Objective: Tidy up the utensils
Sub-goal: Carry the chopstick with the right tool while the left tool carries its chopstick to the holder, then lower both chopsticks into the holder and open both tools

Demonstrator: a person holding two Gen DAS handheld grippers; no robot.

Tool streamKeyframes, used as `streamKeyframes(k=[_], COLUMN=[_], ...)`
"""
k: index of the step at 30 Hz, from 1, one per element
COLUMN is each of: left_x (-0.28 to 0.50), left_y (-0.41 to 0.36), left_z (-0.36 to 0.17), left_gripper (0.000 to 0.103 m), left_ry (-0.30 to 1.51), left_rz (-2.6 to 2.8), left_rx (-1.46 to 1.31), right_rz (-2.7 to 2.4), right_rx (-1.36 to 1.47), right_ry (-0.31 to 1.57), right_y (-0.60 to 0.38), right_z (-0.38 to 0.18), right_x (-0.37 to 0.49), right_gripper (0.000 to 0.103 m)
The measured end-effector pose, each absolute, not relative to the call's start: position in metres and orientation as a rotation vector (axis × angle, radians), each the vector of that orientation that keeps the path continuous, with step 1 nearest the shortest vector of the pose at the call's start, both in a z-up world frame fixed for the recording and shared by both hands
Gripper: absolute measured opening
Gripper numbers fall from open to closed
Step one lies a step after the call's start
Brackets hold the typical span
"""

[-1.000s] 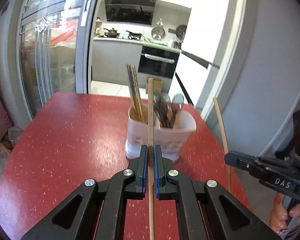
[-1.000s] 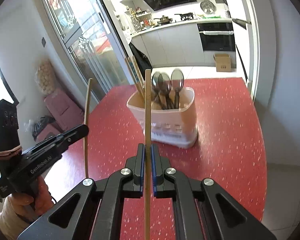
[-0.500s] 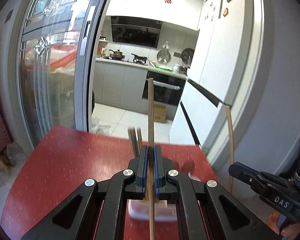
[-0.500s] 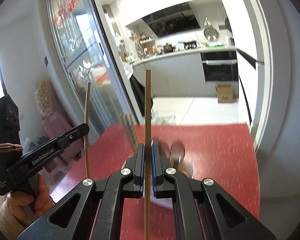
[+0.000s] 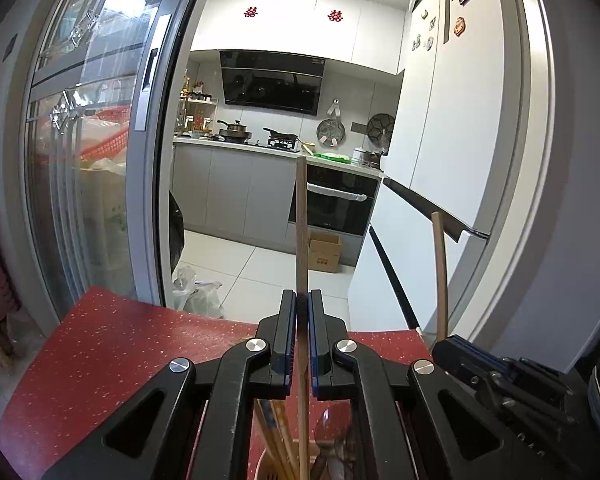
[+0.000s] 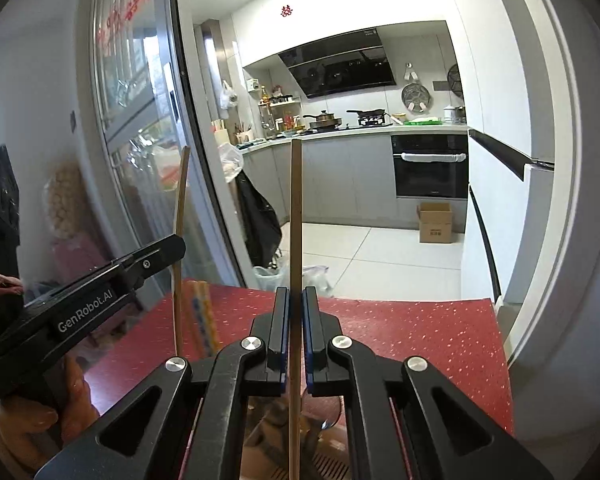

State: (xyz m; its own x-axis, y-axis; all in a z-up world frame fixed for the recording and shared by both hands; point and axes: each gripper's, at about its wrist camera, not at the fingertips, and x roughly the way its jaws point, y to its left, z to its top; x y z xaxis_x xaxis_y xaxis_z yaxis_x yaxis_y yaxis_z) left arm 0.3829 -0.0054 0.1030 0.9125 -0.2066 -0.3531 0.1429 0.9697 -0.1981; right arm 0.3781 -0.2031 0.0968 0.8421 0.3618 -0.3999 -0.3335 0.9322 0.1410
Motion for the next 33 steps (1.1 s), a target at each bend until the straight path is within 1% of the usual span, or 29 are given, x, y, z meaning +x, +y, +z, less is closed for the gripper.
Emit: streamKeyframes(k=[10, 16, 28, 33], left_x=[0.379, 0.371, 0.357, 0.352], left_y=[-0.008, -0.009, -0.009, -0.007], left_z=[0.057, 0.045, 0.032, 0.033], left_gripper=[0.034, 0.034, 0.034, 0.034], left_ry=[0.368, 0.377, 0.461, 0.494], left_rz=[-0.162, -0.156, -0.121, -0.102], left_rx=[-0.184, -0.152, -0.078, -0.069], right_rz=[0.333, 0.320, 0.345, 0.348], right_rx=[-0.052, -0.122, -0.151, -0.107], right_ry=[0.375, 0.370, 0.451, 0.486], right_y=[-0.190, -0.183, -0.181, -0.186], right_z=[0.057, 0.038, 0.022, 0.023], right_x=[0.375, 0.360, 0.352, 0.353], right_gripper=[0.006, 0.006, 0.006, 0.007])
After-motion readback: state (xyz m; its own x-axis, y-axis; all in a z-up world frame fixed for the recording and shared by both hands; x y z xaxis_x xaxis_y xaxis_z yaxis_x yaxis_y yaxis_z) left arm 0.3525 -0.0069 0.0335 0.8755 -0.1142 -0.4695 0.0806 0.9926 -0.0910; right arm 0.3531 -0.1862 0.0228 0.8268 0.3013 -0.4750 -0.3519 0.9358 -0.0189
